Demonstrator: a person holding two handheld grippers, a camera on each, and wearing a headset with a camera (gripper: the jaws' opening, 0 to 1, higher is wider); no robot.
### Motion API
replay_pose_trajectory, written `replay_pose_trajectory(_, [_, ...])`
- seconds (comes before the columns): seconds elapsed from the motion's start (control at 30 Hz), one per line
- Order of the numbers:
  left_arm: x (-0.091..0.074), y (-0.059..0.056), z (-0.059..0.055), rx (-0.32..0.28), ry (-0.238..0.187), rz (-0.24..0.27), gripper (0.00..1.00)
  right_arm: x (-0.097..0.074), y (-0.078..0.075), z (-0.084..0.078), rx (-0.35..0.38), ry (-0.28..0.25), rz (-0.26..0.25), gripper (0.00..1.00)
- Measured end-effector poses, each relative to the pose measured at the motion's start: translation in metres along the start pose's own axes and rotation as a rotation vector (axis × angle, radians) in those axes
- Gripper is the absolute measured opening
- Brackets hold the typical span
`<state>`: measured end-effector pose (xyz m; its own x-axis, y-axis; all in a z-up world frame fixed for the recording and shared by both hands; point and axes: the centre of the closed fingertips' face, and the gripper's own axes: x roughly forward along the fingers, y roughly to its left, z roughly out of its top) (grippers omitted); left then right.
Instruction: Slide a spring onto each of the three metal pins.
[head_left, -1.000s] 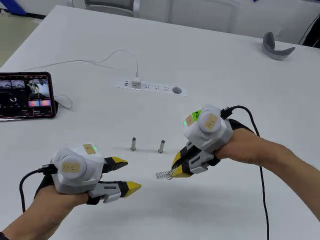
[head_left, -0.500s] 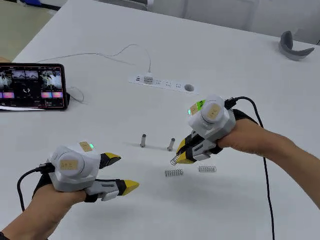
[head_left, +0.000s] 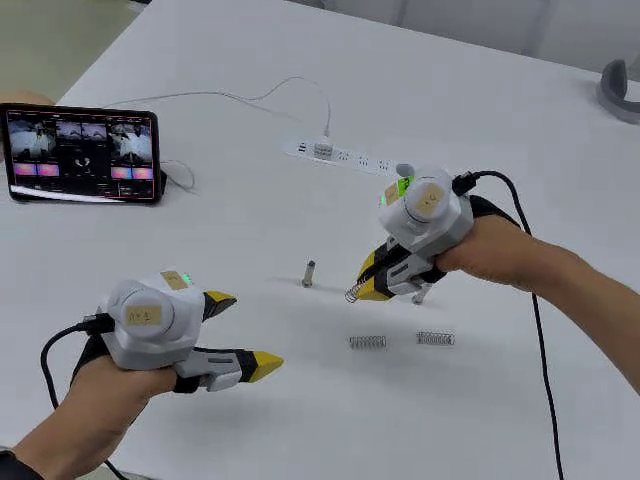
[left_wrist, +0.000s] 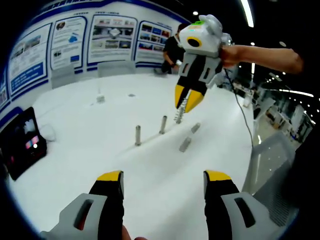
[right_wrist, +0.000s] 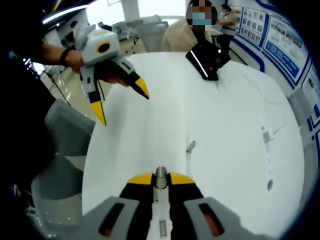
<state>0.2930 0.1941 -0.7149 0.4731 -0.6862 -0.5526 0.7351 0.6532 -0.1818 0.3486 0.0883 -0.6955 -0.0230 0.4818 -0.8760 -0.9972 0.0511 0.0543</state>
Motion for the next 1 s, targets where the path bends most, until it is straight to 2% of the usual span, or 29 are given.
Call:
replay_pose_trajectory(0.3, [-0.007, 0.009, -0.009, -0.037, 0.001, 0.029, 0.7, 0.009, -0.02, 0.007, -0.01, 0.018, -0.016, 0.12])
replay_pose_trajectory(0.73, [-0.019, 0.022, -0.011, -0.068, -0.01, 0.059, 0.71, 0.029, -0.045, 0.018, -0.03, 0.037, -0.049, 0.12])
replay_pose_trajectory(1.0, [-0.025, 0.024, -0.02, -0.093, -0.008, 0.072, 0.71, 0.036, -0.052, 0.022, -0.045, 0.048, -0.043, 0.12])
